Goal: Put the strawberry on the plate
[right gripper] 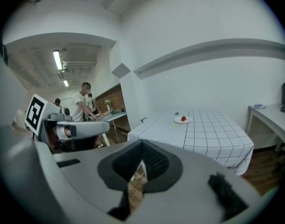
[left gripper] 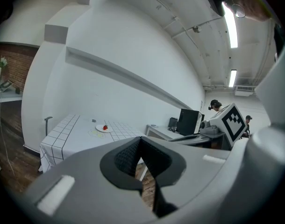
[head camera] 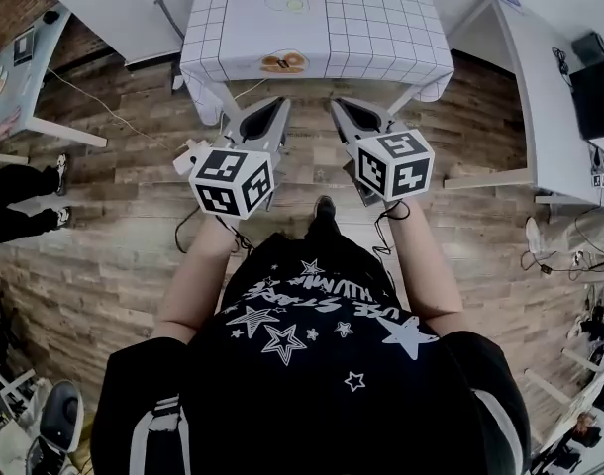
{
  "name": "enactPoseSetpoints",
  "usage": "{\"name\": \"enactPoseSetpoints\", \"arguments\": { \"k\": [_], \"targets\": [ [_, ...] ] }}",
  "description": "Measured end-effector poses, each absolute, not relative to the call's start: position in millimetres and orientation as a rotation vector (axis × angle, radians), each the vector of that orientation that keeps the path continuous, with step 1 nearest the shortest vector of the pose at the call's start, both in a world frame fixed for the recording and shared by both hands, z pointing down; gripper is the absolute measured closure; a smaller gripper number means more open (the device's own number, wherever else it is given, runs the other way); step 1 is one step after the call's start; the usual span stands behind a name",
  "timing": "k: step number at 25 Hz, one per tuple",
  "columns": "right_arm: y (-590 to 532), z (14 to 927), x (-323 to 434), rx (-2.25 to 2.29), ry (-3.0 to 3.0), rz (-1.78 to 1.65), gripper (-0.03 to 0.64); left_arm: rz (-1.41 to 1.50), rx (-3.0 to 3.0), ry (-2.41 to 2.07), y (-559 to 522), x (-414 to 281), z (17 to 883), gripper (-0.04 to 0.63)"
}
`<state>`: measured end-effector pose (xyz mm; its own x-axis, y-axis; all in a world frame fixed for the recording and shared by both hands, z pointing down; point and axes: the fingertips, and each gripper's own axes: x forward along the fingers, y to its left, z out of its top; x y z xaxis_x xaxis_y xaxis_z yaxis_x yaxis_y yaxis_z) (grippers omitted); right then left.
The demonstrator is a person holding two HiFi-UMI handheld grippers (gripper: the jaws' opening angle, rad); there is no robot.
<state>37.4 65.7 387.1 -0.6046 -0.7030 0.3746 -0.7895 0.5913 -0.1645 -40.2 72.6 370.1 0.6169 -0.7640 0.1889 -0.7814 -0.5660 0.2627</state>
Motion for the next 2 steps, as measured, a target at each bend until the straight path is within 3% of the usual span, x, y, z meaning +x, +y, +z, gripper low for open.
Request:
{"name": "enactPoseSetpoints", "arguments": {
  "k": [2],
  "targets": [
    [73.8,387.6,33.6,1.232,-2.545,0.453,0.604,0.069,2.526,-1.246,77.9,-45.5,369.4,0.586]
  ]
}}
